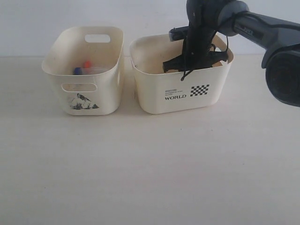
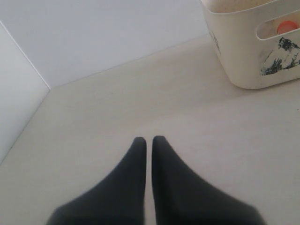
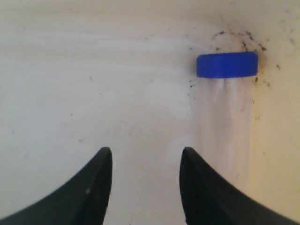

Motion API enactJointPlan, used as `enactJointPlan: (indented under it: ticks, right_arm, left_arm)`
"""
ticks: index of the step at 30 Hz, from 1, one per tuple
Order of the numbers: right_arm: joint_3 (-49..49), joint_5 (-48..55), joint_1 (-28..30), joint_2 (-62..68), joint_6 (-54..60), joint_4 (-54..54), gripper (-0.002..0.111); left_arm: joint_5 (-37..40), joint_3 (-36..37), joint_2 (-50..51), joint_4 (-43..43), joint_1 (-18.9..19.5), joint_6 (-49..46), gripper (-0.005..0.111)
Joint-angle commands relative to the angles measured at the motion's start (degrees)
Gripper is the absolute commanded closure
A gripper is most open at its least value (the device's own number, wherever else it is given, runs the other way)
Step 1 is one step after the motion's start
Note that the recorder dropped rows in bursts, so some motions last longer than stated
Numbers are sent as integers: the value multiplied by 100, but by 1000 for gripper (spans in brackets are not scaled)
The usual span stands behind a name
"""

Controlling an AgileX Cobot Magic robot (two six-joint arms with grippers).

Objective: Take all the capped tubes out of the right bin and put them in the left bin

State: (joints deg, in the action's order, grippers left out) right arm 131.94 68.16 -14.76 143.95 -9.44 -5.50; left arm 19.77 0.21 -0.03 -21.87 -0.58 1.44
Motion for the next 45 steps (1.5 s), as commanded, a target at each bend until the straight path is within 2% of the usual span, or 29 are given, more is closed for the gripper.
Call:
enactJointPlan:
  ticks: [1,7,19,32,39,45]
  right_arm:
    - [22,-259,-62,-157,390,-160,64]
    - [22,172,-80,-156,406,-790,64]
    - [22,181,-80,-156,866,-1054,64]
    - [22,181,-80,-156,870,-1301,64]
    - [22,181,-80,-156,851,-1232,64]
    - [22,181,-185,-156,851,-680,64]
  left_arm:
    - [-24,-21,3,-6,2,54,102]
    - [-24,-21,3,-6,2,54,102]
    - [-24,-21,3,-6,2,54,102]
    - [-24,-21,3,-6,2,54,102]
    - [-24,-21,3,-6,2,54,102]
    - [-24,-21,3,-6,2,54,102]
